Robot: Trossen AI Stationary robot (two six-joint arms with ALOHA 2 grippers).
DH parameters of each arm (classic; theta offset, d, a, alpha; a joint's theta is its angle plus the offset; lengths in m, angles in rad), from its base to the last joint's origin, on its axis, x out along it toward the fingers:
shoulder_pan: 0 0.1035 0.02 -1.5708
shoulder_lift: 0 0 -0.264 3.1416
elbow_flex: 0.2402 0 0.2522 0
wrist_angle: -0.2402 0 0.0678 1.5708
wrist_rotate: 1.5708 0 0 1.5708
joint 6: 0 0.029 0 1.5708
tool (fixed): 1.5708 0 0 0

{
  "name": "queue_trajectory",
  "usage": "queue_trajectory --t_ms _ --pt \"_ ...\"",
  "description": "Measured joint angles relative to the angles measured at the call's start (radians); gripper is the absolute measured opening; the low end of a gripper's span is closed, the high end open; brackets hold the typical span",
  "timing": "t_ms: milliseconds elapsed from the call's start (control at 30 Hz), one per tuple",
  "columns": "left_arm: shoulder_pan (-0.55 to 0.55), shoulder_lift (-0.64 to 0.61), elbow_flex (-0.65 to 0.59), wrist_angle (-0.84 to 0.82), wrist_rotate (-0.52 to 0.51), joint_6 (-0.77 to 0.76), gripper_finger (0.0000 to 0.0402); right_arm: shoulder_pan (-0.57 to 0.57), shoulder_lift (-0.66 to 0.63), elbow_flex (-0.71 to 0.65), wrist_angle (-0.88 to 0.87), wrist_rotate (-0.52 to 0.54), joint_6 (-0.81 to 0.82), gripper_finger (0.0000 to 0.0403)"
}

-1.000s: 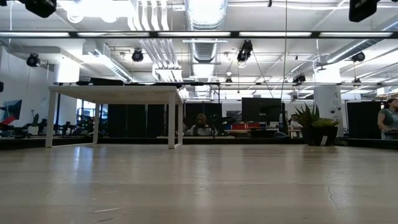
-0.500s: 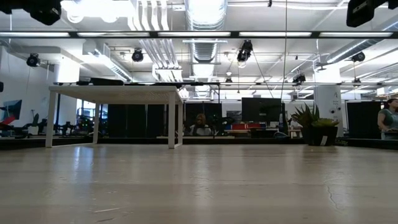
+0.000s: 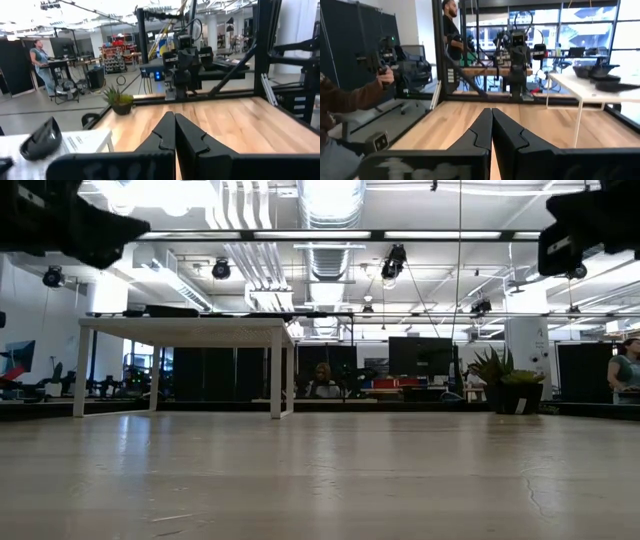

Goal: Pick & Place Mini shaped plates
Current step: Return to Home Position

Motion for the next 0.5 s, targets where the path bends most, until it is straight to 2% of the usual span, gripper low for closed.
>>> queue_trajectory --t_ms 267,500 --pt "0.0 0.0 -0.095 0.065 0.0 -0.012 0.0 0.0 0.0 -0.103 0.09 0.0 -0.007 0.0008" --pt "0.0 0.0 -0.155 0.106 0.003 -0.012 0.0 -0.001 0.0 -0.107 0.093 0.002 -0.007 0.0008"
